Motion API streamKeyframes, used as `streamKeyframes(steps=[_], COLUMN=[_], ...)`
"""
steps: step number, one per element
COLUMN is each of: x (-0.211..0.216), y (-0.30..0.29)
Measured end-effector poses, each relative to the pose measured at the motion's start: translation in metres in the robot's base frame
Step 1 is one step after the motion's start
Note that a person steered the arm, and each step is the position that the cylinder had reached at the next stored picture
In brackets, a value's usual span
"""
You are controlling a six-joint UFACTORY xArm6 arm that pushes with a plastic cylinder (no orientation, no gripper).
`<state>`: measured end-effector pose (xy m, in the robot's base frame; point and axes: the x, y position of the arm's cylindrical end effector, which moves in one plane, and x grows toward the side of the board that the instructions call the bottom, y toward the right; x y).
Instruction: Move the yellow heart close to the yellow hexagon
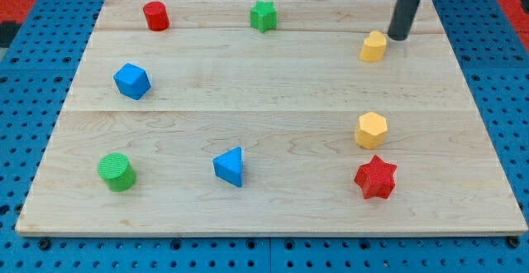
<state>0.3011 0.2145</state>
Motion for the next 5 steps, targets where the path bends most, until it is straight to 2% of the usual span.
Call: streamKeyframes(steps=[1,3,5], x=[0.013,-0.012,0.014], y=[-0.025,-0.084,-0.152])
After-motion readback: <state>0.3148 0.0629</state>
